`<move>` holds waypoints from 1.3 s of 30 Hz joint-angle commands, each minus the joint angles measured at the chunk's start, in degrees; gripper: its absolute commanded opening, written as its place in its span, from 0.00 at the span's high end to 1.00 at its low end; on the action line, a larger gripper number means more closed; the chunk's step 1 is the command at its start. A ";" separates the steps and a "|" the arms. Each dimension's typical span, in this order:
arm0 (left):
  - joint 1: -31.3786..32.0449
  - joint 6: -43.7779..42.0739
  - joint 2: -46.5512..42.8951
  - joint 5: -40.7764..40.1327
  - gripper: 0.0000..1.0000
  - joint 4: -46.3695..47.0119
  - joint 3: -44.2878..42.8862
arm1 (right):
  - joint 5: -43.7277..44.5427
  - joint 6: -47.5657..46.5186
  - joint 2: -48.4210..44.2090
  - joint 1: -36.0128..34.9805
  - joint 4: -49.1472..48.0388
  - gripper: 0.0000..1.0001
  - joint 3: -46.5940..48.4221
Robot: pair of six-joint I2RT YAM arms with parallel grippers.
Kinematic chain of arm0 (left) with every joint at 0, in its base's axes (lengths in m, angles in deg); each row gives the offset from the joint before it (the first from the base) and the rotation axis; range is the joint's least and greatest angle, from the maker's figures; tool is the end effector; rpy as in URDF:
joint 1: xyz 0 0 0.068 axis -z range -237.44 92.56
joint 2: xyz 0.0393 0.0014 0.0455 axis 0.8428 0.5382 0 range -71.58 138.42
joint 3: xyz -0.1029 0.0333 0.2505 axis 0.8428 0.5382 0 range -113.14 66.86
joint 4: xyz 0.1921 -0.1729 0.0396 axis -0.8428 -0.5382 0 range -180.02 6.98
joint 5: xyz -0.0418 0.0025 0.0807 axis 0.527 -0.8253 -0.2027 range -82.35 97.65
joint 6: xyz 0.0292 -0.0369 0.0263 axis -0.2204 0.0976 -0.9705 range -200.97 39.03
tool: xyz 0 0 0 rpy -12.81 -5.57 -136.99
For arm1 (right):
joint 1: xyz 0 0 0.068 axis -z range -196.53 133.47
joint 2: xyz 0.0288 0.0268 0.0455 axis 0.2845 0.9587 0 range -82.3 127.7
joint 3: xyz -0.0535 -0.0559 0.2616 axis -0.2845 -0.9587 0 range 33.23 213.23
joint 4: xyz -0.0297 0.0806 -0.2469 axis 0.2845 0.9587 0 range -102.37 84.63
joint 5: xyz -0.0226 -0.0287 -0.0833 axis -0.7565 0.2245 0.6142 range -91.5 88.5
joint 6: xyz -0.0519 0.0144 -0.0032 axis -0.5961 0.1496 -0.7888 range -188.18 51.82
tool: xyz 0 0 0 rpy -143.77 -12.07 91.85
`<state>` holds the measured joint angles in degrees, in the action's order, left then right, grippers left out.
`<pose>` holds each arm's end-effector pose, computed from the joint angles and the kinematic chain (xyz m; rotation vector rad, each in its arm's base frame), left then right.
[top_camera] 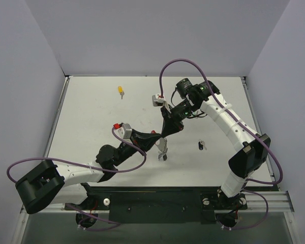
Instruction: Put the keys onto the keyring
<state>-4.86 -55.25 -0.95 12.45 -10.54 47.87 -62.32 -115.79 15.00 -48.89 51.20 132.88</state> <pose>0.1397 -0.1874 0.2466 0.3794 1.2482 -1.2350 0.2704 0.2081 0.3652 -1.6999 1.5012 1.2283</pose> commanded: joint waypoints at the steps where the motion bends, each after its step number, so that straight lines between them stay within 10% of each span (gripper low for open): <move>1: -0.02 -0.49 -1.02 -1.28 1.00 15.58 -1.15 | -0.20 0.15 -0.88 -1.13 3.75 1.00 0.89; 16: -0.81 -7.61 -12.09 1.27 0.89 -9.46 -1.06 | 12.83 -4.24 -2.29 -4.20 7.71 1.00 2.38; 26: -2.65 -6.30 -13.77 4.17 1.00 -12.64 -1.06 | 9.58 -7.14 -1.06 -4.91 10.35 1.00 3.35; 31: -3.27 -4.10 -13.15 5.40 1.00 -8.33 0.26 | 4.93 -7.22 -0.35 -3.77 10.87 0.72 3.53; 39: -3.89 -2.16 -11.83 10.05 1.00 -2.98 1.14 | 0.96 -7.76 -0.97 -1.22 9.47 0.64 2.21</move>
<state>-8.29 -59.14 -12.84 19.16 -21.68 49.34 -57.25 -122.35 14.58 -50.92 58.72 134.81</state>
